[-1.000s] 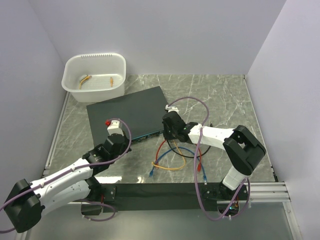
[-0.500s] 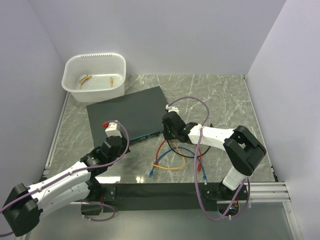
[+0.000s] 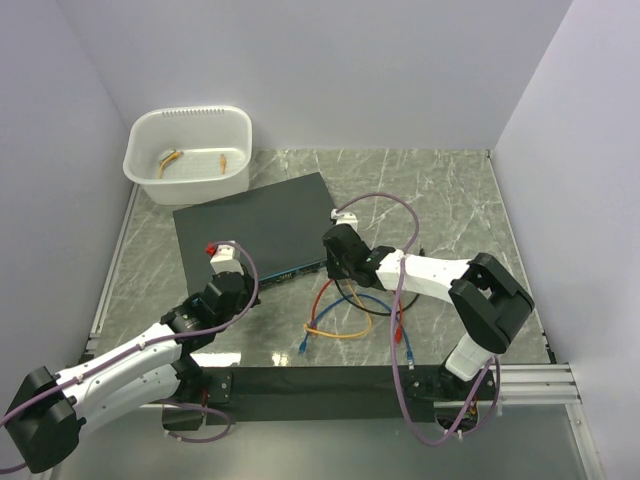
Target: Insert the plug into the switch port
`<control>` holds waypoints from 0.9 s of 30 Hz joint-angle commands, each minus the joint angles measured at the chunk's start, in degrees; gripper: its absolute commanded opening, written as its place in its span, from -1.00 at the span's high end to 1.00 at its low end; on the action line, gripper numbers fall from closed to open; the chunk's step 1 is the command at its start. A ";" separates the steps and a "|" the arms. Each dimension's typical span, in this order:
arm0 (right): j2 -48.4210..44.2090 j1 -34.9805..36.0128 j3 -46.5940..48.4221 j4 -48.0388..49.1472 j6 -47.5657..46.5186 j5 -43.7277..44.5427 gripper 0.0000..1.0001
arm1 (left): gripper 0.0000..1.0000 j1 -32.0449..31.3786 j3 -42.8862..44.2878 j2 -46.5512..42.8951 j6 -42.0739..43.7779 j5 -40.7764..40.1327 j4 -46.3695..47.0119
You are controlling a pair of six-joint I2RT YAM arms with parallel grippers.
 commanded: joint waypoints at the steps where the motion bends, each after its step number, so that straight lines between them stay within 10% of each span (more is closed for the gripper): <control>1: -0.53 0.30 1.61 5.89 0.66 5.15 1.00 | 0.99 0.11 -0.13 -0.26 -0.25 -0.87 2.23; 27: 1.15 0.83 -4.37 18.19 0.39 10.60 1.00 | 0.99 0.19 -0.31 -0.17 -0.25 -0.87 2.49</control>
